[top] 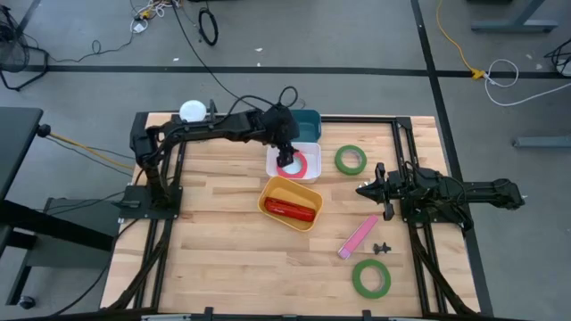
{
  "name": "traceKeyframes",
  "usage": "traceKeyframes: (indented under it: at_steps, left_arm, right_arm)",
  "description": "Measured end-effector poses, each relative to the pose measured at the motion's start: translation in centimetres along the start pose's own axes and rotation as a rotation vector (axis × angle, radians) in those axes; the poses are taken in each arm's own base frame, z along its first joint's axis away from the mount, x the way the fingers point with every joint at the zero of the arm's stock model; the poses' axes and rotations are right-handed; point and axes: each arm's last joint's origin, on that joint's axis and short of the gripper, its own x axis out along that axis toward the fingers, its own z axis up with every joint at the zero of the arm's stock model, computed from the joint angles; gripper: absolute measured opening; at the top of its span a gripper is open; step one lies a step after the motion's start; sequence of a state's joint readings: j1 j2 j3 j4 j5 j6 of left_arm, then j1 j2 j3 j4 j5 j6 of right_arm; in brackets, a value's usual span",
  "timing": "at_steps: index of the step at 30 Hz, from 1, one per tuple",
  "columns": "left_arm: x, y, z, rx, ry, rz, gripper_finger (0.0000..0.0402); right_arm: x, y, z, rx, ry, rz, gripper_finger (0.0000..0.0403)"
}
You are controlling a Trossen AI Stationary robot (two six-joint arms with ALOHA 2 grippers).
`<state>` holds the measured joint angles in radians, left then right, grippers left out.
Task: Pick and place Stapler, Stapler remover, tape
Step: Put the top green tape into the white bin
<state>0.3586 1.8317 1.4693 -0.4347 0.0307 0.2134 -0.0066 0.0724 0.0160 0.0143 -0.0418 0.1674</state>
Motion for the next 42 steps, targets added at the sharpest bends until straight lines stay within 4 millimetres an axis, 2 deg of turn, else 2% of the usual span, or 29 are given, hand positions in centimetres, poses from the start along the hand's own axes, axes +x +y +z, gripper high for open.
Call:
traceKeyframes:
  at_steps: [9,12,20,36,42]
  left_arm:
    - [0.0,-2.2,0.3,0.005,0.011,-0.041,0.0254]
    - [-1.2,-2.2,0.4,-0.009,0.017,-0.041,0.0245]
    - [-4.8,-2.2,1.1,-0.056,-0.026,-0.02,0.0163]
    - [-5.0,-5.1,1.0,-0.066,0.024,-0.068,0.0016]
    - [-5.0,-6.4,0.8,0.035,0.048,-0.096,0.0005]
  right_arm:
    - [0.0,0.0,0.0,0.0,0.0,0.0,0.0007]
    - [0.0,0.0,0.0,0.0,0.0,0.0,0.0007]
    - [0.0,0.0,0.0,0.0,0.0,0.0,0.0007]
    - [0.0,0.0,0.0,0.0,0.0,0.0,0.0007]
    - [0.0,0.0,0.0,0.0,0.0,0.0,0.0007]
